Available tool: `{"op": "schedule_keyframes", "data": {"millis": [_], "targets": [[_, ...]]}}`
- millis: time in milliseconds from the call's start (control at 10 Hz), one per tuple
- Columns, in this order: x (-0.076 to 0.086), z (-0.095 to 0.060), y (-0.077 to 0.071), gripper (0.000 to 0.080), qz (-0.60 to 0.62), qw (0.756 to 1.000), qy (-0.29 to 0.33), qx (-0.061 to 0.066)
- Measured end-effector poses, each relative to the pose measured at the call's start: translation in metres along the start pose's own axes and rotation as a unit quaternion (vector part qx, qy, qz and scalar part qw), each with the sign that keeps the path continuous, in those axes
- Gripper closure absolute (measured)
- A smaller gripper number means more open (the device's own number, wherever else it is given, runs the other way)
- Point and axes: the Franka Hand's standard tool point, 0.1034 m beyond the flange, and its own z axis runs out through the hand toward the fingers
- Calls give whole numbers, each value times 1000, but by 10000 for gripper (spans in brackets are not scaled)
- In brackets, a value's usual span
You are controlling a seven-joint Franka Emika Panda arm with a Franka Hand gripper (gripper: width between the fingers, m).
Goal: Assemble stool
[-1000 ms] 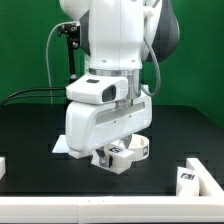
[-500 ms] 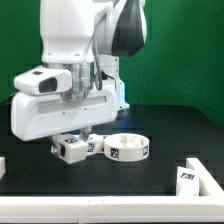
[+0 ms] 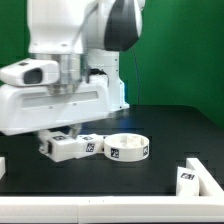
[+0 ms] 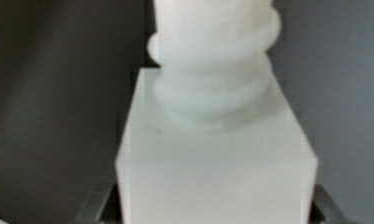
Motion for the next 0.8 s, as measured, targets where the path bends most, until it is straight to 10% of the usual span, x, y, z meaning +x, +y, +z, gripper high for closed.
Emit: {"op": "schedule_keyframes", "data": {"millis": [200, 800], "targets": [[-40, 20, -19, 479, 85, 996, -12, 15], [-61, 26, -20, 479, 151, 988, -24, 30]]}}
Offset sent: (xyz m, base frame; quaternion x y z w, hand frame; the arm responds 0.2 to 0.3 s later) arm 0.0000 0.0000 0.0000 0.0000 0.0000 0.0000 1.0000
